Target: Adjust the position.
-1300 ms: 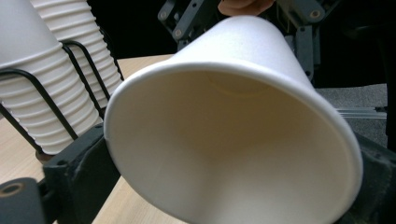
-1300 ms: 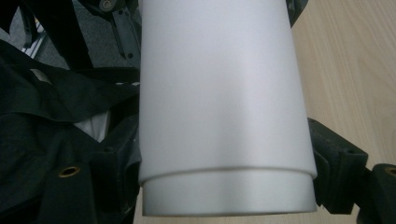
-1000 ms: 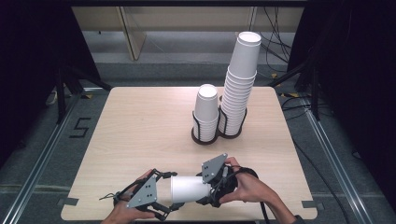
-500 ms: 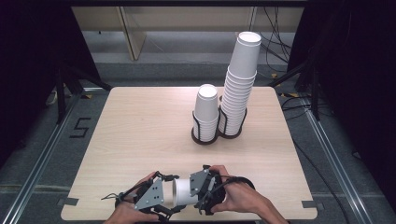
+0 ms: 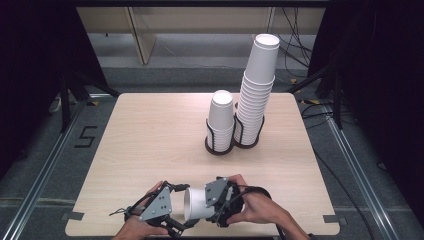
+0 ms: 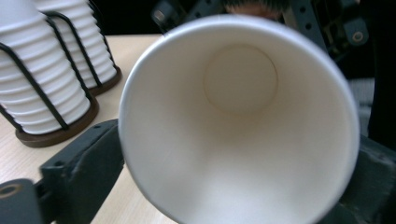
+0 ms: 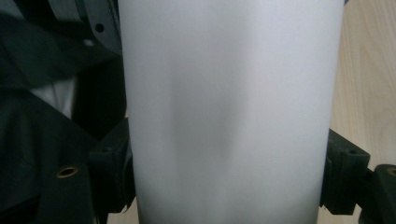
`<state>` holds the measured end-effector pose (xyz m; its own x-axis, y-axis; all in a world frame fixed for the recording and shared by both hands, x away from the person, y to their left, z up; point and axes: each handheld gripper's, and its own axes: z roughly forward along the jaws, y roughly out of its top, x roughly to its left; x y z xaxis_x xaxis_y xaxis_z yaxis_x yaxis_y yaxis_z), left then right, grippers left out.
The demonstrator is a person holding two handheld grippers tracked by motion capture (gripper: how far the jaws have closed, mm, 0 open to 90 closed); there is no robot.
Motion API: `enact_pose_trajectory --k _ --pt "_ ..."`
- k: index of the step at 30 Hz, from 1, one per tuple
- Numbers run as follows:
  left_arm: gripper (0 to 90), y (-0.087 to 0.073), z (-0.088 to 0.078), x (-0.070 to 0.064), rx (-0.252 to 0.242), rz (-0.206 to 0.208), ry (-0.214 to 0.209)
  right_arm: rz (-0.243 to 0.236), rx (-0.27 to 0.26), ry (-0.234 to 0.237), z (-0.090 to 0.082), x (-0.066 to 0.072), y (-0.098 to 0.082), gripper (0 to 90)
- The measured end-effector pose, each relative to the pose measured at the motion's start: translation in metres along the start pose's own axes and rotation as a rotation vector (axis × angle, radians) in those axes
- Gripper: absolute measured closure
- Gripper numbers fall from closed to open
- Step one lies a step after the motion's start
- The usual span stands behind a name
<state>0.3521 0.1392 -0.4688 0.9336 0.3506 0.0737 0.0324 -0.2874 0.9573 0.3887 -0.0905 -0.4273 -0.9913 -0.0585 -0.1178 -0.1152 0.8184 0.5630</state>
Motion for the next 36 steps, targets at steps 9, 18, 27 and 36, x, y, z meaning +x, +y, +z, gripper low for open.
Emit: enact_pose_trajectory --k 9,18,27,36 --pt "6.1 -0.002 -0.006 0.008 -0.133 -0.18 -0.002 0.107 -0.271 0.052 -0.01 -0.016 -0.018 23.6" --pt "4.6 -0.001 -0.004 0.005 -0.163 -0.195 0.0 0.11 -0.315 0.071 -0.004 -0.014 -0.015 23.5" --pt "6.0 0.001 -0.004 0.003 -0.191 -0.195 0.004 0.125 -0.353 0.081 -0.002 -0.013 -0.015 23.3" --pt "6.8 0.003 -0.004 0.001 -0.193 -0.178 0.014 0.127 -0.346 0.091 0.005 -0.011 -0.014 23.2"
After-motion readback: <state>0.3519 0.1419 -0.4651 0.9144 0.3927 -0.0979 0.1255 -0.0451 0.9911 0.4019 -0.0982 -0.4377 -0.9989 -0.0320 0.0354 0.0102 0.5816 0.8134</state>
